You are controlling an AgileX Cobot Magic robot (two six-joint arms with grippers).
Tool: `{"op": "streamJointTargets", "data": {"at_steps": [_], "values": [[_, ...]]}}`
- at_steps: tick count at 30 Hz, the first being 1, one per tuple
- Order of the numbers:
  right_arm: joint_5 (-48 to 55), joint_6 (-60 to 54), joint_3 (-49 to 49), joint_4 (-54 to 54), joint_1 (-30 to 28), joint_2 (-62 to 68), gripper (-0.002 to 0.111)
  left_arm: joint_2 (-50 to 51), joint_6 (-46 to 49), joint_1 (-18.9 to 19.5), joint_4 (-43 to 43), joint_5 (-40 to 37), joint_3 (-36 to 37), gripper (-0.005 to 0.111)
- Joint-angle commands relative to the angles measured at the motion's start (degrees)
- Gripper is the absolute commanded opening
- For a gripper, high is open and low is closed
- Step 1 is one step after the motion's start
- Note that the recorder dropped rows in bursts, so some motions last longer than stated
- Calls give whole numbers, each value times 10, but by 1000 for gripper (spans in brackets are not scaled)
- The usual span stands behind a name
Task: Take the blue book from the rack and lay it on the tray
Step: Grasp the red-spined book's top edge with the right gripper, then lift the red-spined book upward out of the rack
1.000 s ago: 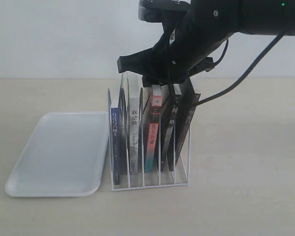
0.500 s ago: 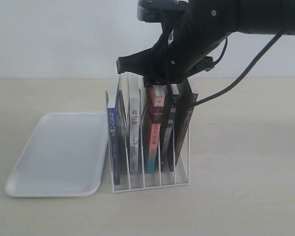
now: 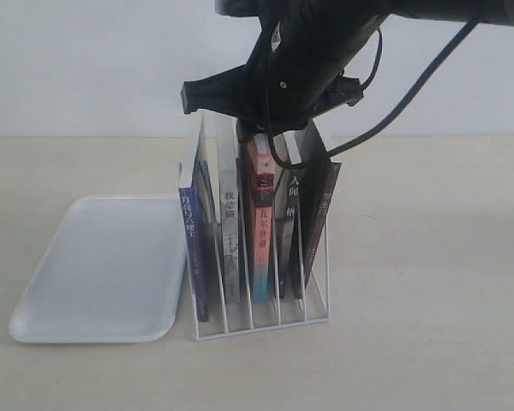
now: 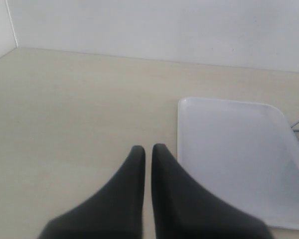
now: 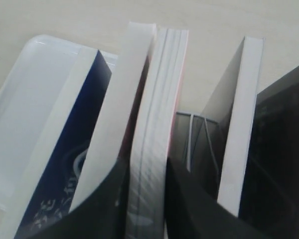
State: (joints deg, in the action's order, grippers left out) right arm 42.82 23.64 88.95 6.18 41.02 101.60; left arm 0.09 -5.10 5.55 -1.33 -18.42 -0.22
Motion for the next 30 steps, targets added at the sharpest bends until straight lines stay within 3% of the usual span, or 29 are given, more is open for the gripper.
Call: {"op": "streamJointTargets", "data": {"at_steps": [1, 30], "values": [[-18, 8, 12, 6, 1, -5, 0, -1, -4, -3, 0, 2, 2, 4], [13, 50, 32, 64, 1, -67, 0, -1, -4, -3, 0, 2, 2, 4]]}}
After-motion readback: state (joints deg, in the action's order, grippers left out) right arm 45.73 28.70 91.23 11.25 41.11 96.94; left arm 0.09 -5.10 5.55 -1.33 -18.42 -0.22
